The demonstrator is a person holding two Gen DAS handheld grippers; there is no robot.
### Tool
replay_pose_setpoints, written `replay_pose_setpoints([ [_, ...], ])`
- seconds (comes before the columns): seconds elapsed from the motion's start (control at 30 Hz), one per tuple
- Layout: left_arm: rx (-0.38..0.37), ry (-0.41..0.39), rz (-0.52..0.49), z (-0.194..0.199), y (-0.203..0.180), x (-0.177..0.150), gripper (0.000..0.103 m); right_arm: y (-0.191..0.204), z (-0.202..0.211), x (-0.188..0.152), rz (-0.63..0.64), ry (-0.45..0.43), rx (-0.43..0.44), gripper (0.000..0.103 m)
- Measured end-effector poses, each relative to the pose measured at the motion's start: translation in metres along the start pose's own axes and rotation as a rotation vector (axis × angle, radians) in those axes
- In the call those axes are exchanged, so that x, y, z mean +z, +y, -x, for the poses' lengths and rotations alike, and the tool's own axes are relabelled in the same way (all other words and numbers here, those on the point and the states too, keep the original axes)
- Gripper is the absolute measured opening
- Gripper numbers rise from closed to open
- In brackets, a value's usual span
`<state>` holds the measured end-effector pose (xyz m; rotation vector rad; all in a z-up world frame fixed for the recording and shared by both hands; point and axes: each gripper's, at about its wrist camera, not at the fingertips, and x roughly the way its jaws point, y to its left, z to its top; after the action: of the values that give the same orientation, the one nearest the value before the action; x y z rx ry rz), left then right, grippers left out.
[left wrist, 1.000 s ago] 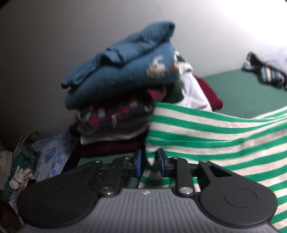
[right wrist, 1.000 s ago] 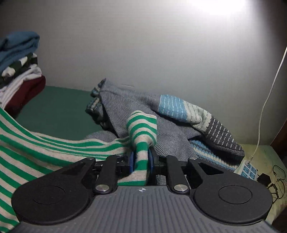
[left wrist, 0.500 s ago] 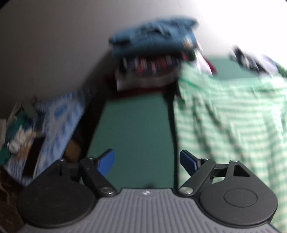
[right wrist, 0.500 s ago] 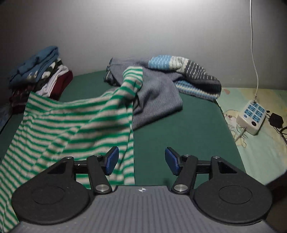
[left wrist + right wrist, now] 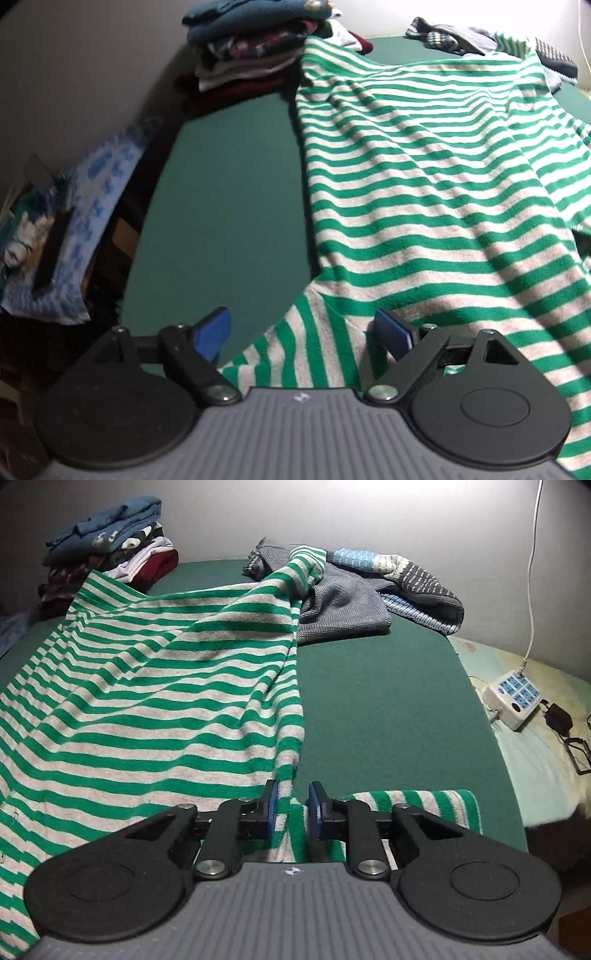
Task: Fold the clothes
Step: 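Lay the striped shirt flat on the bed and open both grippers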
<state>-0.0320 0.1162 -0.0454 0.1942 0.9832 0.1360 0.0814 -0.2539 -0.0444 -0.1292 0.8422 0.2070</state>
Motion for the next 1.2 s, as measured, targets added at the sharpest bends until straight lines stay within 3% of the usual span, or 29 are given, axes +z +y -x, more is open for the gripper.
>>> replay_pose_setpoints([
  [0.13,0.041,-0.033,-0.016,0.005,0.004,-0.012,0.095,-0.011,0.012,-0.008,-0.009,-0.004,-0.115,0.009],
  [0.27,0.085,-0.032,-0.019,0.004,0.020,-0.017,0.095,-0.023,0.015,-0.016,-0.061,-0.004,-0.147,0.011],
  [0.33,0.061,-0.021,-0.001,0.003,0.029,-0.015,0.095,-0.016,0.017,-0.013,-0.059,0.000,-0.149,0.020],
  [0.4,0.062,-0.026,-0.017,0.003,0.031,-0.015,0.097,-0.017,0.035,-0.011,-0.107,-0.049,-0.132,0.042],
  [0.47,0.064,-0.037,-0.031,0.002,0.031,-0.017,0.099,-0.030,0.052,-0.018,-0.162,-0.101,-0.228,0.056],
  [0.5,0.060,-0.044,-0.032,0.002,0.031,-0.018,0.099,-0.036,0.060,-0.022,-0.189,-0.126,-0.277,0.059],
  [0.63,0.037,-0.063,-0.027,0.001,0.036,-0.022,0.101,-0.083,0.064,-0.048,-0.398,-0.021,-0.375,0.060],
  [0.7,0.031,-0.065,-0.032,0.000,0.038,-0.022,0.102,-0.096,0.067,-0.061,-0.510,-0.023,-0.341,0.061],
  [0.87,0.055,-0.055,-0.060,0.001,0.031,-0.020,0.102,-0.088,0.055,-0.072,-0.577,-0.062,-0.308,0.065],
  [0.97,0.086,-0.061,-0.083,0.007,0.025,-0.020,0.102,-0.077,0.051,-0.067,-0.547,-0.079,-0.267,0.063],
  [1.03,0.105,-0.077,-0.087,0.014,0.020,-0.019,0.102,-0.068,0.049,-0.064,-0.476,-0.078,-0.248,0.053],
  [1.1,0.120,-0.094,-0.081,0.024,0.015,-0.017,0.102,-0.063,0.050,-0.061,-0.394,-0.073,-0.221,0.025],
  [1.13,0.123,-0.103,-0.081,0.030,0.011,-0.014,0.102,-0.066,0.054,-0.060,-0.391,-0.069,-0.222,0.018],
  [1.17,0.120,-0.117,-0.083,0.037,0.006,-0.012,0.102,-0.068,0.057,-0.060,-0.390,-0.065,-0.224,0.003],
  [1.2,0.118,-0.138,-0.090,0.044,0.001,-0.010,0.102,-0.071,0.061,-0.059,-0.389,-0.060,-0.226,0.004],
])
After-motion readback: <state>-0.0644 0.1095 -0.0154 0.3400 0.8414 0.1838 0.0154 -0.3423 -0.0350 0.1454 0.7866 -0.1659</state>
